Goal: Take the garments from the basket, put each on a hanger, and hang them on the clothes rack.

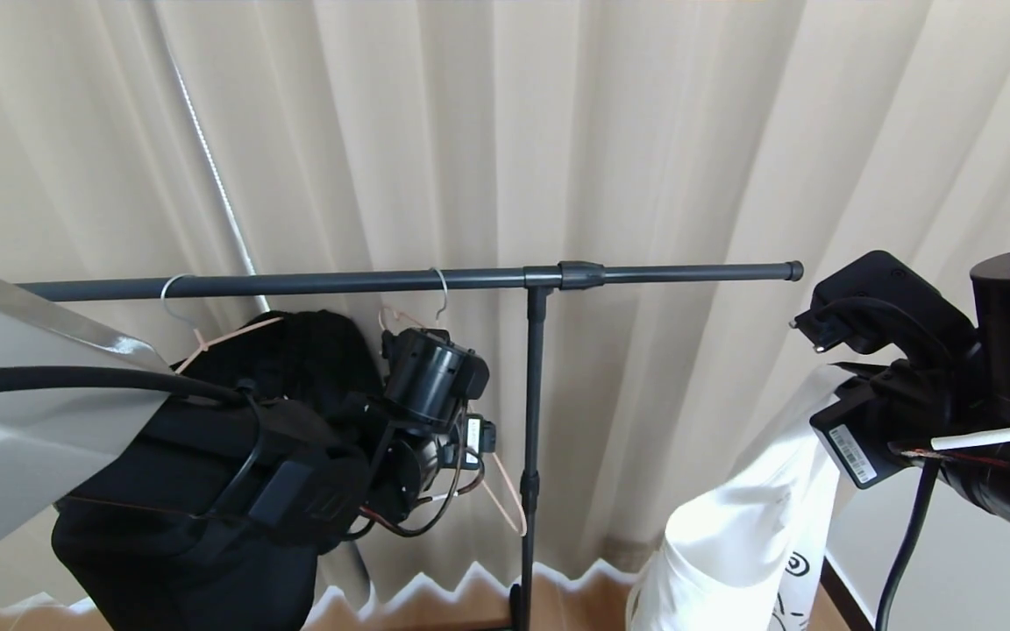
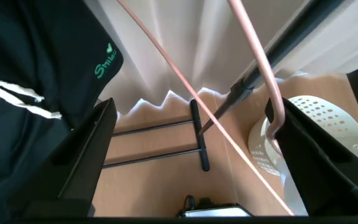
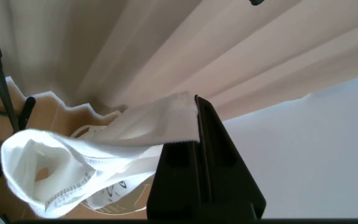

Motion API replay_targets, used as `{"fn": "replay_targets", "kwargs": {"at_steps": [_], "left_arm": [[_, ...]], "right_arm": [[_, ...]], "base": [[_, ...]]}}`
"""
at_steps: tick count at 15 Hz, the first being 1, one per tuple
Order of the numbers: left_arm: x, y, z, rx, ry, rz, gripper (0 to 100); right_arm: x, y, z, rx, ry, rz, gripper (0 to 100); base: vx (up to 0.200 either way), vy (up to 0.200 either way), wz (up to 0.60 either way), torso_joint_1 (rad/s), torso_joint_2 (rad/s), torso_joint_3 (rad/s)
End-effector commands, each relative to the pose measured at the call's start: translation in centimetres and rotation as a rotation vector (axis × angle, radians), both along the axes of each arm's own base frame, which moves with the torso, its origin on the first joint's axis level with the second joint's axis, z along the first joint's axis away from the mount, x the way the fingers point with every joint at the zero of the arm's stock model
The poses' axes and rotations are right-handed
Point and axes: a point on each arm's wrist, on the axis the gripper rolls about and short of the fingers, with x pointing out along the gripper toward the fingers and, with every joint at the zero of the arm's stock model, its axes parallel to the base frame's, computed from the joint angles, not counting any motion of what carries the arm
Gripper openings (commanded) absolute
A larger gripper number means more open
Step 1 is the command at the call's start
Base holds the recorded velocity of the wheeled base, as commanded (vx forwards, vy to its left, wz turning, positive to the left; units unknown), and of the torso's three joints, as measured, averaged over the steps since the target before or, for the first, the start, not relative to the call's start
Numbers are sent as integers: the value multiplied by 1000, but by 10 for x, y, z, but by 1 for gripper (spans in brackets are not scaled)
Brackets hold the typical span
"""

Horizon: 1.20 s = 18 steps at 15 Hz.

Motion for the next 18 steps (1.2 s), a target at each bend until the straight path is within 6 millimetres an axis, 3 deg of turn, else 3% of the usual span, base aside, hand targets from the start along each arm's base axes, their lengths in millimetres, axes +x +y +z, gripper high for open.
{"fn": "replay_targets", "kwargs": {"at_steps": [1,4,9,10,15,18], "left_arm": [[6,-5,-18,39,25,17,100],[10,-8,-28,59,38,23,100],[13,-13,-25,54,24,14,100],[12,-13,-26,57,26,11,0],[12,-13,-20,48,13,11,0],[8,-8,-2,33,-23,3,0]], "right_arm": [[0,0,0,-1,0,1,0],[0,0,0,1,-1,1,0],[0,0,0,1,-1,1,0],[0,0,1,1,-2,1,0],[0,0,0,-1,1,1,0],[0,1,0,-2,1,4,0]], "base": [[0,0,0,0,0,0],[0,0,0,0,0,0],[0,0,0,0,0,0],[0,0,0,0,0,0],[0,0,0,0,0,0],[0,0,0,0,0,0]]}}
